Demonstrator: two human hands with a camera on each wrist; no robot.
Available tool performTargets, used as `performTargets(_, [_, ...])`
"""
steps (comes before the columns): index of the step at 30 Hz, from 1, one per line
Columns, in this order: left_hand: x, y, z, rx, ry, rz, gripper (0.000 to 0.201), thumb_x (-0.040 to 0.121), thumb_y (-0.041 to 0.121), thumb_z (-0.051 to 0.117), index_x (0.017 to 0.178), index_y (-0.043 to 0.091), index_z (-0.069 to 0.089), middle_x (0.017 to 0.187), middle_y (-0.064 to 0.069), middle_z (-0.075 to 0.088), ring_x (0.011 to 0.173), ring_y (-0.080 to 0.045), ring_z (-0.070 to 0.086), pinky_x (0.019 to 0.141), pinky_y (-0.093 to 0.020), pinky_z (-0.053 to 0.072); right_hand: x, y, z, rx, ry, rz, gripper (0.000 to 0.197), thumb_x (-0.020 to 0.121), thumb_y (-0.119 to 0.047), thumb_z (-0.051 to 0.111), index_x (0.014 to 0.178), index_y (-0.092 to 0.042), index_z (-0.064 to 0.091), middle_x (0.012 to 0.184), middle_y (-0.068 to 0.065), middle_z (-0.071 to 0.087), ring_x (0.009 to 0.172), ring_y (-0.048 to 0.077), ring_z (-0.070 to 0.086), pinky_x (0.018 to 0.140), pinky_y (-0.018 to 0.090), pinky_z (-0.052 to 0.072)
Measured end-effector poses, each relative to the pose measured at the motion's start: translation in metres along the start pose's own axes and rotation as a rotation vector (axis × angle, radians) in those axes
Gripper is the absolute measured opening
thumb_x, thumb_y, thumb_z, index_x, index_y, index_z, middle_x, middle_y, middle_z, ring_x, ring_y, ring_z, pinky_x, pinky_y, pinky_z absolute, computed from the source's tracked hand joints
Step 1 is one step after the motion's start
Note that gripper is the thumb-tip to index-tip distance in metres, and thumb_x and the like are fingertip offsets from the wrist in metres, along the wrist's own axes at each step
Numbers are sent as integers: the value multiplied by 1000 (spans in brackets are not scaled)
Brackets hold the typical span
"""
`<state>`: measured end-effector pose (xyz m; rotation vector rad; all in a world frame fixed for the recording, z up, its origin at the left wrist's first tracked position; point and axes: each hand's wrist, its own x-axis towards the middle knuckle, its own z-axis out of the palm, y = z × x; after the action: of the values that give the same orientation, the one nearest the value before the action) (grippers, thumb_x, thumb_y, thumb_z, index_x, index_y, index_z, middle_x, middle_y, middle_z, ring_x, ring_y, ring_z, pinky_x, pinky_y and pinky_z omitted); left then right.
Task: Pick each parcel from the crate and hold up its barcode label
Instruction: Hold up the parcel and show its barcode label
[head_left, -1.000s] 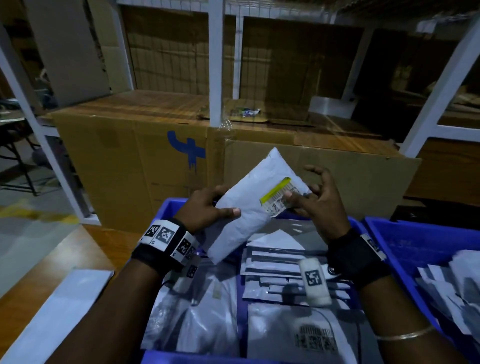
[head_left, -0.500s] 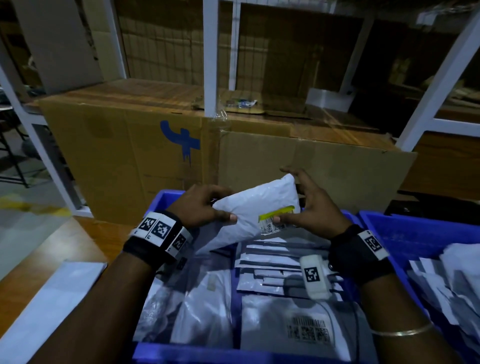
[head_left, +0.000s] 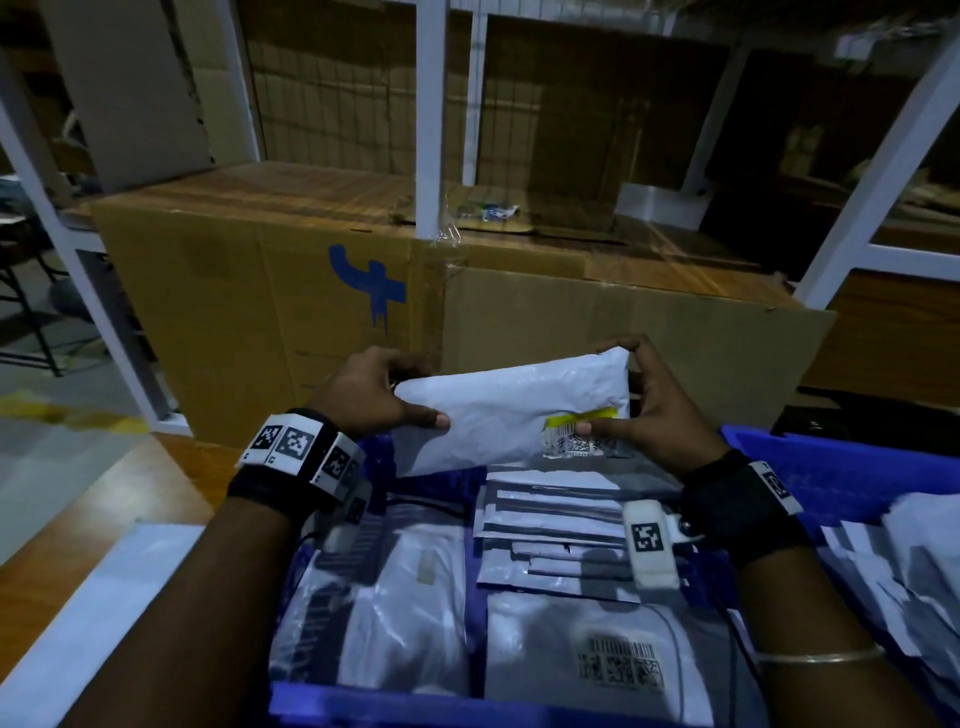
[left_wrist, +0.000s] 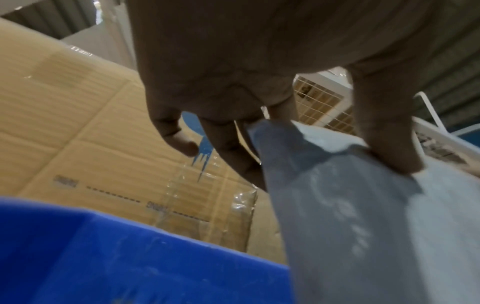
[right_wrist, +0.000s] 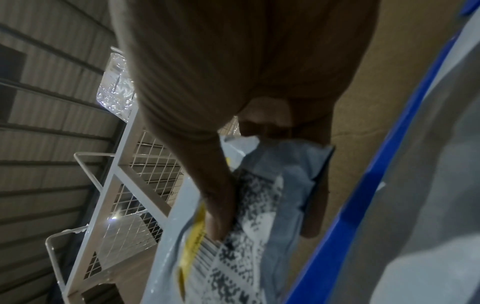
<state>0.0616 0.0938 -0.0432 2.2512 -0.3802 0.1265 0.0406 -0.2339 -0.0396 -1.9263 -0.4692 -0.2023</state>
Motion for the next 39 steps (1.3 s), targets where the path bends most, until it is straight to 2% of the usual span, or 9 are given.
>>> performTargets(3, [0,4,1,-110,35,15,28,59,29,92,78,32,72,81,10,72,78,-4,67,64,-25,47,0,0,-1,55,-1,37,71,69,-1,84,125,-23,46,117,8,64,107,31,63,85,56,55])
performTargets(12, [0,3,4,-243,86,-32,63,43,58,88,94,23,75,94,3,74,93,-19,69,82,-49,56,3,7,-3,5,0,37,57,84,6,69,129,-19,45,120,8,61,109,32,61,87,48,56])
performTargets(17, [-1,6,7,-242,38,-59,62,45,57,88,94,22,76,95,5,74,95,-18,69,85,-49,56,2,2,-1,-84,18,-13,81,70,-13,87,132,-40,42,115,-2,61,105,17,64,81,29,56])
performTargets(21, [0,6,8,-274,42,-45,68,44,57,88,97,17,74,99,1,74,97,-19,68,87,-49,55,3,-7,4,-254,81,-127,74,59,-31,94,122,-32,55,123,-6,59,116,9,55,95,25,45])
performTargets(24, [0,6,9,-287,52,-31,71,43,60,89,99,18,74,101,1,73,98,-20,68,87,-49,55,3,-8,9,-370,145,-148,65,53,-36,95,107,-31,59,111,-2,59,106,11,54,86,19,40])
performTargets(29, [-2,15,9,-318,128,44,59,47,44,94,97,22,74,100,1,72,95,-13,67,79,-35,57,5,2,11,-383,124,-113,65,49,-62,80,100,-28,59,103,2,60,97,20,57,81,37,49])
performTargets(32, [-3,20,9,-351,172,63,45,61,24,89,100,13,72,96,-1,71,86,-12,66,70,-25,55,8,7,5,-299,120,-103,64,51,-62,85,97,-27,60,101,3,63,96,24,60,79,48,51])
performTargets(35, [-3,24,11,-450,174,8,27,75,10,80,98,1,69,63,3,69,57,-6,63,47,-17,46,8,8,0,-261,152,-91,61,49,-56,88,94,-25,62,99,1,65,96,23,60,80,51,51])
performTargets(39, [-6,25,11,-491,124,-21,12,80,4,75,88,-1,68,53,7,66,49,-2,62,45,-14,44,5,6,3,-208,131,-60,60,48,-50,90,94,-25,61,96,2,67,93,26,63,78,53,53])
